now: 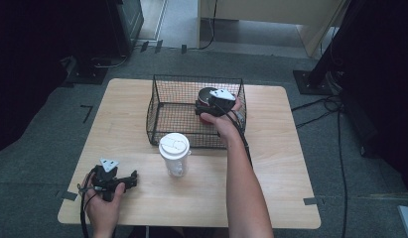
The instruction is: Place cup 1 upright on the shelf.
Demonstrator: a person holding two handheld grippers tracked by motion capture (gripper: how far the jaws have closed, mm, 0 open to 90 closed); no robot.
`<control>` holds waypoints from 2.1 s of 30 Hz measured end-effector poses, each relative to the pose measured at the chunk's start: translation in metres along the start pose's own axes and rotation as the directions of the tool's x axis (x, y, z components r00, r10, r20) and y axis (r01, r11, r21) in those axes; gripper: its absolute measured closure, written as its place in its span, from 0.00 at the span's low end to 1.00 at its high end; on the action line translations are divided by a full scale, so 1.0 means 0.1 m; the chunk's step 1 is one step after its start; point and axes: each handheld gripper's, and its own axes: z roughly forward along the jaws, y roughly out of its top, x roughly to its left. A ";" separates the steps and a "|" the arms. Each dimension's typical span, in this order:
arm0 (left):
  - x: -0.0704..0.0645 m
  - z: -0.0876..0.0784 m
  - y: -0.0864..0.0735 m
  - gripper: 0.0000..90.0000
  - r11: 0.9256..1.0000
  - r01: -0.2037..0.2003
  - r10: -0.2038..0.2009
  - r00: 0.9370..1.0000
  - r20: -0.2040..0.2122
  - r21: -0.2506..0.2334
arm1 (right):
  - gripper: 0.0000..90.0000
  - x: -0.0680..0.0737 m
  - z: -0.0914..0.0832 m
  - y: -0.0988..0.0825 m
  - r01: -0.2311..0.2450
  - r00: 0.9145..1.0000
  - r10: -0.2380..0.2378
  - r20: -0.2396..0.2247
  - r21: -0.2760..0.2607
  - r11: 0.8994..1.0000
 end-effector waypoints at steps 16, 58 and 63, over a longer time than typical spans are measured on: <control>0.00 0.00 0.00 0.00 1.000 0.001 -0.001 1.000 0.000 0.000 | 0.00 0.00 -0.17 0.14 0.008 1.000 -0.006 0.018 -0.142 0.990; -0.01 0.01 0.01 0.00 1.000 -0.006 0.006 1.000 0.006 0.000 | 0.00 0.36 -1.64 -0.18 0.022 0.997 -0.038 -0.065 -0.232 0.972; -0.01 0.01 0.01 0.00 1.000 -0.004 0.004 1.000 0.007 0.000 | 0.00 0.41 -1.76 -0.34 0.032 0.996 -0.050 -0.072 -0.230 0.973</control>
